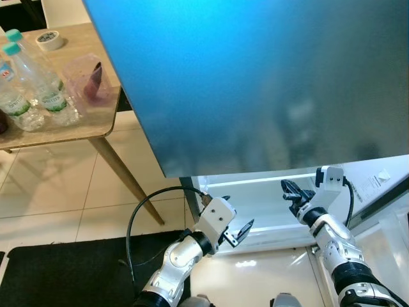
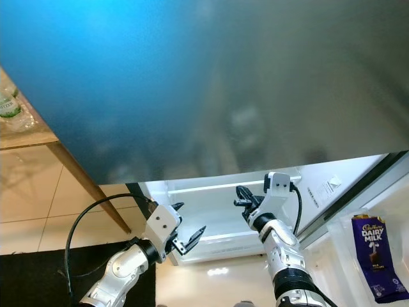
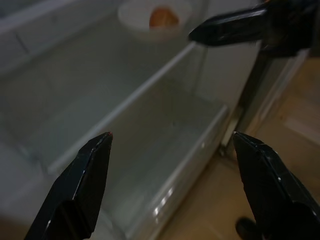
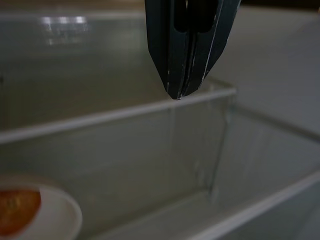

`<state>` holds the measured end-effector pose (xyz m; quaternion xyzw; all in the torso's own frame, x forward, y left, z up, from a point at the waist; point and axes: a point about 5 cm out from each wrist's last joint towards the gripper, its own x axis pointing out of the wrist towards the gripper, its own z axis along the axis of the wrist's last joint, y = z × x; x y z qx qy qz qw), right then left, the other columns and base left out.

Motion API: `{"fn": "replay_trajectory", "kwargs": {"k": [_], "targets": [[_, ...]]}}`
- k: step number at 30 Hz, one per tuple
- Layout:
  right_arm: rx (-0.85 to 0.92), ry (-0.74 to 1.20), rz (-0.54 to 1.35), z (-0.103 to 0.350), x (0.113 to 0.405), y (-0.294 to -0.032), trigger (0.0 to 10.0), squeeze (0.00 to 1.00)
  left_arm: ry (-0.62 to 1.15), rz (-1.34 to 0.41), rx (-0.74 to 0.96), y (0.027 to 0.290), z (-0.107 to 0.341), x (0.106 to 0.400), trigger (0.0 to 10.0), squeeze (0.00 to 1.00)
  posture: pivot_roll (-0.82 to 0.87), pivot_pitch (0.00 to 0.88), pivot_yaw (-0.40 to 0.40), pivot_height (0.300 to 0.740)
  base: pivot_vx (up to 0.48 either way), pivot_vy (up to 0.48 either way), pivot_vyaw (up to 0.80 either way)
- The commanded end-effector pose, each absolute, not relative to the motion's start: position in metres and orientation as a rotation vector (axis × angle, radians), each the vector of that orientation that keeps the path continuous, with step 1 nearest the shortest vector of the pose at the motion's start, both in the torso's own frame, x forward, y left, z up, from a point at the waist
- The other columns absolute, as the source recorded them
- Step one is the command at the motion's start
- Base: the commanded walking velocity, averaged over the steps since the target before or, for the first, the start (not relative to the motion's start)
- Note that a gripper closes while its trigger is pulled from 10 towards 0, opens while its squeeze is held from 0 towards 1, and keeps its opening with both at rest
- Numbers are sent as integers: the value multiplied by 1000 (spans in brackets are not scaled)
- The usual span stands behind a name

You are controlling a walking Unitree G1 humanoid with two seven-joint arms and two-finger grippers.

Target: Restocking fridge

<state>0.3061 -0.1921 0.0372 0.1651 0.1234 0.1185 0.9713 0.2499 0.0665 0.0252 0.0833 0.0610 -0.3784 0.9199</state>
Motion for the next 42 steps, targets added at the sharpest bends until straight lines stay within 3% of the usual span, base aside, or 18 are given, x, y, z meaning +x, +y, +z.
{"fn": "replay_trajectory", "kwargs": {"k": [1,7,11,17,27,36,42], "targets": [[324,290,217,27,299,-195,10000,0,173,-759,201,78,15,246,10000,0,-7,132,35,735,0,0,0],[248,441,176,0,280,-199,10000,0,328,-647,188,104,-11,243,10000,0,-14,125,32,740,0,0,0],[4,635,225,-32,251,-196,10000,0,474,-531,156,129,-33,234,10000,0,-16,124,29,740,0,0,0],[-88,844,153,-62,212,-205,10000,0,673,-366,140,166,-59,209,10000,0,-15,118,26,740,0,0,0],[-60,988,2,-81,173,-226,10000,0,922,-120,63,208,-86,161,10000,0,-20,77,1,740,0,0,0],[-42,1023,11,-87,163,-219,10000,0,1033,-14,31,217,-96,136,10000,0,-19,53,-5,740,0,0,0],[-49,1050,7,-91,156,-218,10000,0,1051,-18,61,214,-97,137,10000,0,-12,47,-3,740,0,0,0]]}}
